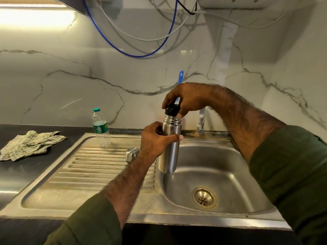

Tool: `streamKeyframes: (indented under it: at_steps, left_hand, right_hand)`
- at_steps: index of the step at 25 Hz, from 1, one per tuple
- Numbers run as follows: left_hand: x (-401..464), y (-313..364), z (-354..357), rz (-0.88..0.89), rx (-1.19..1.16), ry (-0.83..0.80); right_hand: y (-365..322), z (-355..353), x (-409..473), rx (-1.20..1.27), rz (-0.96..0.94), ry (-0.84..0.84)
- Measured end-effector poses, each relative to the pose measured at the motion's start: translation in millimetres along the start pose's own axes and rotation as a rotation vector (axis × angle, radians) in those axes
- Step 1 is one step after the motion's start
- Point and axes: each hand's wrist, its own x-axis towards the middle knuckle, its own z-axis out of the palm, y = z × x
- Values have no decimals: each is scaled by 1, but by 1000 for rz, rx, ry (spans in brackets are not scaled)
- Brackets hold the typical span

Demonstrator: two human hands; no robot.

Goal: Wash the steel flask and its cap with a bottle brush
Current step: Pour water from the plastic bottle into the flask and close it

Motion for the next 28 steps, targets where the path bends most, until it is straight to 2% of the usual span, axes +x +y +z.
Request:
streamKeyframes:
  at_steps: [2, 6, 10, 11, 14, 17, 21, 25, 26, 28]
  left_hand:
    - [-1, 0, -2, -5, 3, -4]
    - [-3, 1, -4, 2, -3, 11]
    - [-3, 0, -4, 10, 9, 18]
    - [-4, -1, -5, 9, 8, 20]
    - [-2, -3, -8, -4, -13, 36]
    - [-1, -1, -8, -7, -11, 35]
    - [-2, -1, -5, -6, -4, 28]
    - [-3, -2, -4, 12, -10, 20]
    - [-4, -2, -4, 20, -11, 17]
    - [-3, -3, -6, 20, -19, 21]
  right_hand:
    - [-4, 0, 2, -49, 9, -27]
    - [-5, 10, 10, -142, 126, 57]
    - [-10, 24, 9, -413, 242, 152]
    - [-9, 23, 7, -393, 215, 153]
    - [-3, 12, -2, -66, 22, 42]
    - [3, 9, -2, -44, -22, -7]
    - [3, 18, 10, -185, 97, 117]
    - [-6, 39, 12, -508, 264, 273]
    - [-6, 45, 11, -532, 263, 310]
    - [0, 48, 12, -415, 231, 296]
